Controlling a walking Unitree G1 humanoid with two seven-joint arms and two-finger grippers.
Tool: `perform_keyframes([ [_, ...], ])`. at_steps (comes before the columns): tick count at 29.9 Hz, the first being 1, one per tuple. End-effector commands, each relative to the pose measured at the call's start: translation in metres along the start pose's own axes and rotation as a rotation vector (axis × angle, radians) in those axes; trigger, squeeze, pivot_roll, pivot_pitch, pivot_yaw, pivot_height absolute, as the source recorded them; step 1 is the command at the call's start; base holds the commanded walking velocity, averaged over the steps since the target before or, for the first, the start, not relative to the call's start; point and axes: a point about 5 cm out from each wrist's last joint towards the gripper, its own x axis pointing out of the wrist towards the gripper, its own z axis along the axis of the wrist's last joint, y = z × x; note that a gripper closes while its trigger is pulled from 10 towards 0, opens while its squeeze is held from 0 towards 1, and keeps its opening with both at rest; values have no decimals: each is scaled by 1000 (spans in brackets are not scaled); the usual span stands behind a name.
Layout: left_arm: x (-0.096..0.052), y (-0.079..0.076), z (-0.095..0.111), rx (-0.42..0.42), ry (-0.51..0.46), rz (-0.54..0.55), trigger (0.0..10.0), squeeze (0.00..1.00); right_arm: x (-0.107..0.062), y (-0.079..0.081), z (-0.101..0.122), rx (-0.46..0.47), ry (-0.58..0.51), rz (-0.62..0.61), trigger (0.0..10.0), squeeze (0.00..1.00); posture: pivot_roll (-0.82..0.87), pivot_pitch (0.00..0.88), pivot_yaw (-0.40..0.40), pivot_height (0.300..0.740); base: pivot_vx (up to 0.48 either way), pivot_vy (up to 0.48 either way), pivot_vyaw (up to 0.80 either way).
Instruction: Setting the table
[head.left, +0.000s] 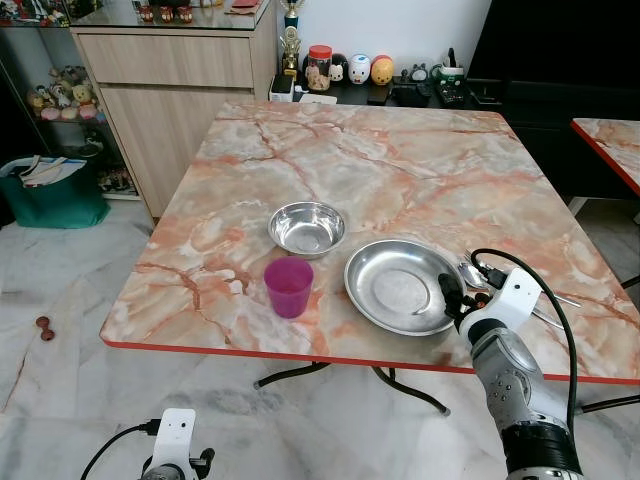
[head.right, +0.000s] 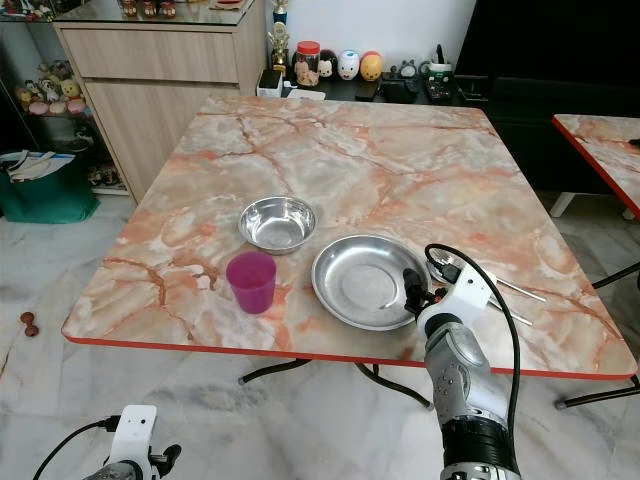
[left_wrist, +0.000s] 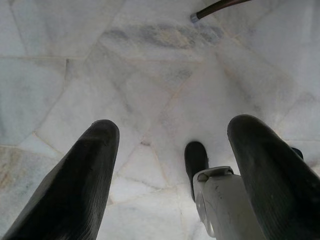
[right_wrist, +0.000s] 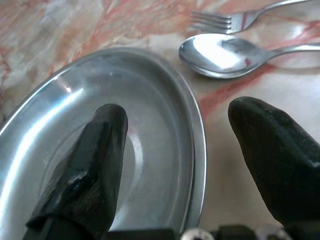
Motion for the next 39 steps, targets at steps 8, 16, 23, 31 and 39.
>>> perform_keyframes([
  [8,-1,0,-7,6,23,0,10000,0,4,3,-4,-18,57,24,10000,0,22,0,-51,731,0,0,0],
  [16,-1,1,-9,8,30,3,10000,0,6,4,-4,-36,65,28,10000,0,22,0,-50,731,0,0,0],
  [23,-2,0,-10,9,35,-2,10000,0,7,6,-6,-47,74,31,10000,0,23,0,-51,731,0,0,0],
  [31,-2,-1,-12,22,39,-8,10000,0,7,4,-8,-45,81,13,1765,0,19,0,-50,731,0,0,0],
  [39,-2,-2,-10,36,35,-14,10000,0,8,8,-9,-47,78,22,0,0,21,0,-50,731,0,0,0],
])
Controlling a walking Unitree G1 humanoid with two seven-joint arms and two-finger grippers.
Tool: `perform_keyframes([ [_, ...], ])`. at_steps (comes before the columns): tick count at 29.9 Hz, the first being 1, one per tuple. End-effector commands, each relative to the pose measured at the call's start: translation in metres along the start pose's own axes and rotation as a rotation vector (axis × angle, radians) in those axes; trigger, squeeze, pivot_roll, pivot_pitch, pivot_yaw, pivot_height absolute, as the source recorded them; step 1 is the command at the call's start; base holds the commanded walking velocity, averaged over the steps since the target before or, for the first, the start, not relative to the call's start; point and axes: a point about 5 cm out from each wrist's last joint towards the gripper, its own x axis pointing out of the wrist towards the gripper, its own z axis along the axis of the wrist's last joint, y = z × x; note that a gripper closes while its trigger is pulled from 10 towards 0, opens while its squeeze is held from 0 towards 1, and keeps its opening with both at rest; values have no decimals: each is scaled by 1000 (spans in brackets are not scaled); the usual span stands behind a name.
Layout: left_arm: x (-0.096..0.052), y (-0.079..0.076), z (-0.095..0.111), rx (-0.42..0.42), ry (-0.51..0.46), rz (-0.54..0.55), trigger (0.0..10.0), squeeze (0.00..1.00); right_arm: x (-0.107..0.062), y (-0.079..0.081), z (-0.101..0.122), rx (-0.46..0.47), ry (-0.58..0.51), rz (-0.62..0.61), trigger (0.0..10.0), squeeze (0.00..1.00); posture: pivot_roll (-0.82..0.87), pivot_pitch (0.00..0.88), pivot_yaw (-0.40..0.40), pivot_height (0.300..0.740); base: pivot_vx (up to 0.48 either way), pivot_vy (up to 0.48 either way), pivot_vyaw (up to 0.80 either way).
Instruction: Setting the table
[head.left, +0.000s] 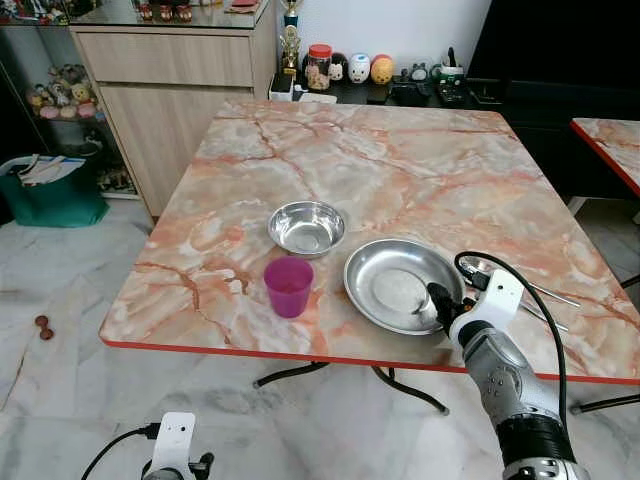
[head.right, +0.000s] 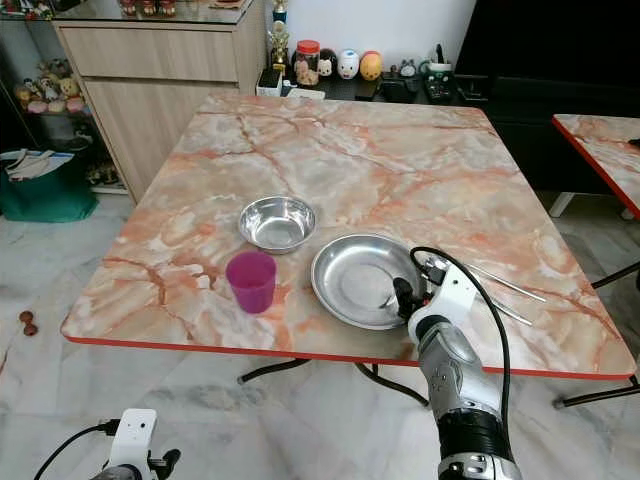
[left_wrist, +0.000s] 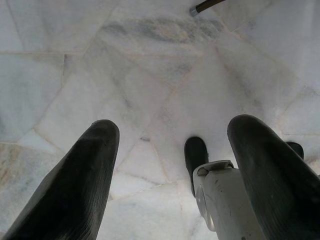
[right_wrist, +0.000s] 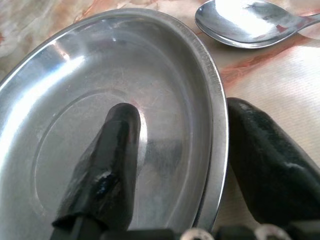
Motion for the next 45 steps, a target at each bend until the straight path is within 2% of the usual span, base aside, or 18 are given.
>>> perform_keyframes([
  [1,-1,-2,-5,30,20,-14,10000,0,2,2,1,-8,4,-5,0,0,21,0,-50,731,0,0,0],
  [26,-1,-1,-5,50,26,-14,10000,0,-1,3,-7,-26,6,-36,0,0,19,0,-38,731,0,0,0],
  [35,0,1,-4,53,24,-11,10000,0,-8,1,-2,-66,-43,-66,0,0,22,0,-38,731,0,0,0],
  [44,0,-2,-4,60,19,-16,10000,0,-25,-10,17,-144,-156,-160,0,0,21,0,-35,731,0,0,0],
  [45,0,-2,-4,60,19,-16,10000,0,-26,-9,20,-159,-182,-162,10000,0,21,0,-35,731,0,0,0],
])
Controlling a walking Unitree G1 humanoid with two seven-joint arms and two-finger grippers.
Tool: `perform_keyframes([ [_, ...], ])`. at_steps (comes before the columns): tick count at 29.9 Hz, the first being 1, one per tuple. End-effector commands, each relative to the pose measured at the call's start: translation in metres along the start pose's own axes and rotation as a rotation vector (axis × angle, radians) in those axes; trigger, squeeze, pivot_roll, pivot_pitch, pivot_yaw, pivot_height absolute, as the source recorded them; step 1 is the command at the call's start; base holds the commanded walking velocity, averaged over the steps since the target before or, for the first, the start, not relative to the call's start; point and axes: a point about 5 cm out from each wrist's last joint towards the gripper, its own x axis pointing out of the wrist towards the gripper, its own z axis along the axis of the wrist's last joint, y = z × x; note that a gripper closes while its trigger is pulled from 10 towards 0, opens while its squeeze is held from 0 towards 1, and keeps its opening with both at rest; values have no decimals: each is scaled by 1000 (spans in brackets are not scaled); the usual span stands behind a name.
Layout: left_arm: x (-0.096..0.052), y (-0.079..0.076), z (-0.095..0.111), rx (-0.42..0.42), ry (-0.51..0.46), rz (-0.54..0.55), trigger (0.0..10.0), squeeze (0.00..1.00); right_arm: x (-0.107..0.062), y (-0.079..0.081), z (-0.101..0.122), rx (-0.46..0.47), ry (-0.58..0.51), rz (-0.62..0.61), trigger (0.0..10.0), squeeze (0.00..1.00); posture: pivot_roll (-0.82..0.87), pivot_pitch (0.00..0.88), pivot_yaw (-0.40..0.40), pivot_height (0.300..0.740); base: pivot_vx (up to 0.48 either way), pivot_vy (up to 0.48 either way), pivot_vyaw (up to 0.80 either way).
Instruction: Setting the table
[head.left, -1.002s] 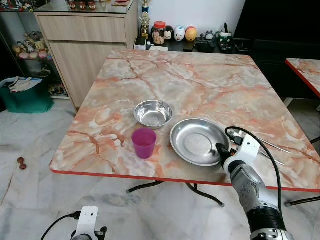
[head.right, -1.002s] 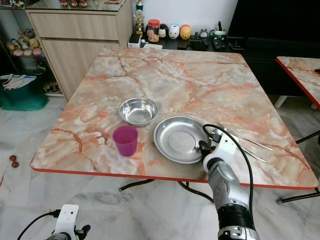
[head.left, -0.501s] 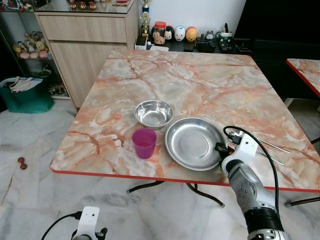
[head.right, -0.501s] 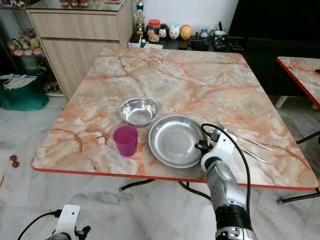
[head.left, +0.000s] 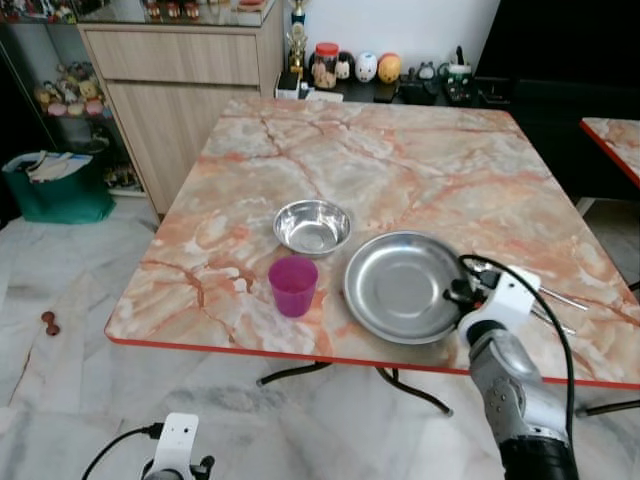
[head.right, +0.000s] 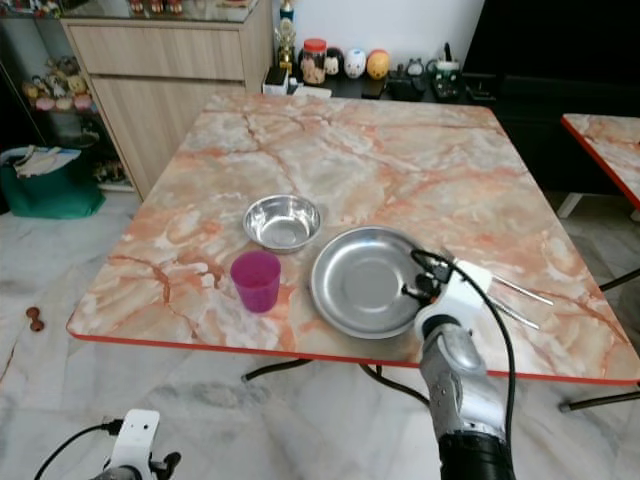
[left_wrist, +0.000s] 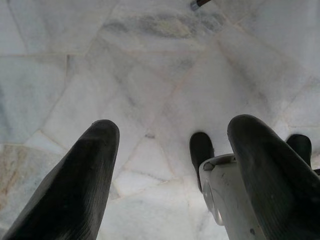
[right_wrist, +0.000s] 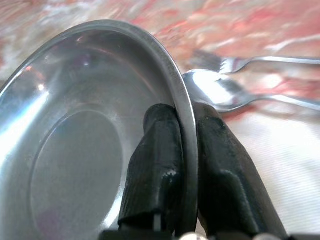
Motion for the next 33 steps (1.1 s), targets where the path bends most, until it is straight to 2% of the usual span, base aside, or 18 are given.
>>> perform_keyframes([
  [1,0,-1,-3,11,14,-6,10000,0,-5,-3,9,-33,-89,-17,10000,0,23,0,-36,731,0,0,0],
  [3,0,-1,-4,12,13,-4,10000,0,-13,3,20,21,-237,25,10000,0,23,0,-35,731,0,0,0],
  [5,-1,-1,-4,12,14,-1,10000,0,-18,6,25,89,-305,44,10000,0,25,0,-34,731,0,0,0],
  [6,-1,-1,-4,12,14,-1,10000,0,-18,6,25,89,-305,44,10000,0,25,0,-34,731,0,0,0],
  [7,-1,0,-4,10,13,2,10000,0,-21,10,29,176,-349,71,10000,0,25,0,-31,731,0,0,0],
  [8,-1,1,-4,9,13,4,10000,0,-22,11,31,206,-364,80,10000,0,25,0,-31,731,0,0,0],
  [16,-1,6,-6,7,15,11,10000,0,-28,12,40,300,-473,56,10000,0,24,0,-14,731,0,0,0],
  [18,-2,8,-6,17,16,11,10000,0,-30,12,47,362,-523,71,10000,0,14,0,-4,731,0,0,0],
  [19,-2,10,-7,29,18,12,10000,0,-31,12,52,467,-554,103,10000,0,11,0,1,731,0,0,0],
  [21,-2,11,-8,33,18,13,10000,0,-32,14,54,551,-559,147,10000,0,8,0,7,731,0,0,0],
  [22,-2,12,-8,37,17,14,10000,0,-31,16,53,556,-549,168,10000,0,4,0,10,731,0,0,0],
  [32,-4,15,-14,-10,18,28,10000,0,-28,52,36,541,-424,419,10000,0,23,0,-13,731,0,0,0],
  [33,-4,15,-14,-10,18,28,10000,0,-28,52,36,541,-424,419,10000,0,23,0,-13,731,0,0,0],
])
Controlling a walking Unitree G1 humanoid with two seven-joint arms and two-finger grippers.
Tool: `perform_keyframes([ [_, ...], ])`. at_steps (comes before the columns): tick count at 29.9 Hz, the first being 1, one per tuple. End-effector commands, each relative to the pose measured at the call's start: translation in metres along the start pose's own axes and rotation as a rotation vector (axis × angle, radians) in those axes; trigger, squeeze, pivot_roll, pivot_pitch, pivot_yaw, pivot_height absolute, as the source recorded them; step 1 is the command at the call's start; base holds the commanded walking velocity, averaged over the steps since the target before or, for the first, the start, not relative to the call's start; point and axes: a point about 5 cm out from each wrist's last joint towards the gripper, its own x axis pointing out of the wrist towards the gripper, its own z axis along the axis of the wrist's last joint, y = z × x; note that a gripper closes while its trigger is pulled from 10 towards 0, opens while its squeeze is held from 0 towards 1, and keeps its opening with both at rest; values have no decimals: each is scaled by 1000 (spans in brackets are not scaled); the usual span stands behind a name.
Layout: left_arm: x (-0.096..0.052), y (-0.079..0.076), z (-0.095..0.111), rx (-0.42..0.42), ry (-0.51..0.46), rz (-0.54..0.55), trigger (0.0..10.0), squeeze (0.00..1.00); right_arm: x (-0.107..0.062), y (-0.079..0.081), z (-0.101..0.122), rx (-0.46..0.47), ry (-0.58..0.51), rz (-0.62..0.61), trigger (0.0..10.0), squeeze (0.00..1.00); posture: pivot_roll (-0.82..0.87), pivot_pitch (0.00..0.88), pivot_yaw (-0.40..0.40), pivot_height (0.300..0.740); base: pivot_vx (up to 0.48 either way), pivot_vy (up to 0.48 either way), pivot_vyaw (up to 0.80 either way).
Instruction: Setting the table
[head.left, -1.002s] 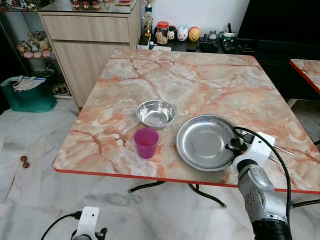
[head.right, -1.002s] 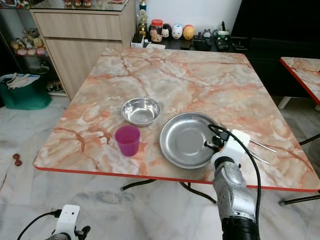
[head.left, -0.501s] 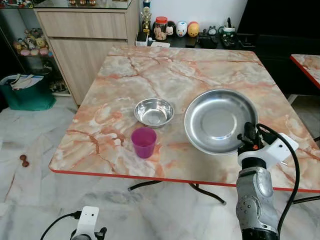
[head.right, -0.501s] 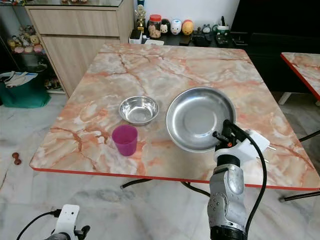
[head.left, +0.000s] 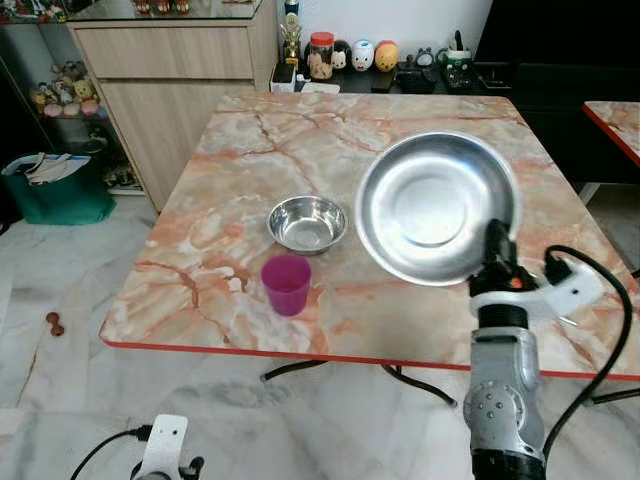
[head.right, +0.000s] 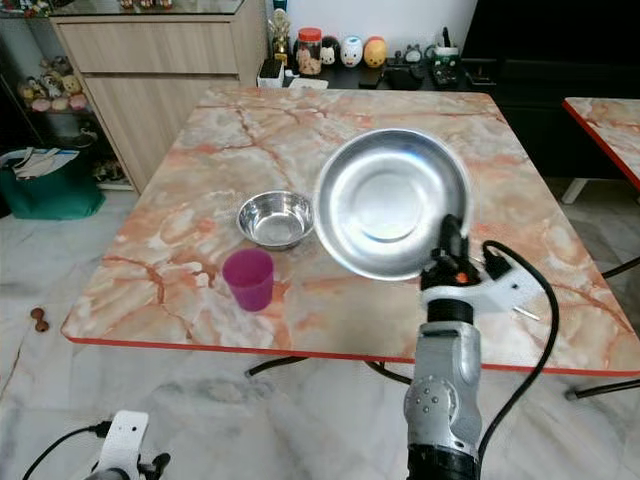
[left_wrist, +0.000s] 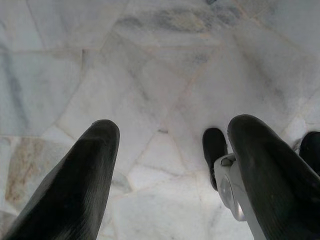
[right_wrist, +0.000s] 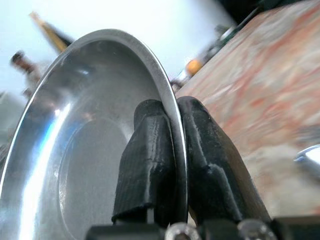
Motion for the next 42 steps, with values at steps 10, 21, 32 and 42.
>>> perform_keyframes([
  [10,-2,1,-10,-47,17,14,10000,0,20,24,-7,17,107,218,10000,0,45,0,-44,731,0,0,0],
  [21,0,4,2,-53,-22,23,10000,0,12,46,-22,-48,308,435,10000,0,40,0,-38,731,0,0,0],
  [32,2,2,15,-61,-69,26,10000,0,6,61,-26,-21,278,459,10000,0,45,0,-31,731,0,0,0],
  [42,2,1,18,-46,-82,33,10000,0,5,65,-30,-23,274,451,10000,0,47,0,-29,731,0,0,0],
])
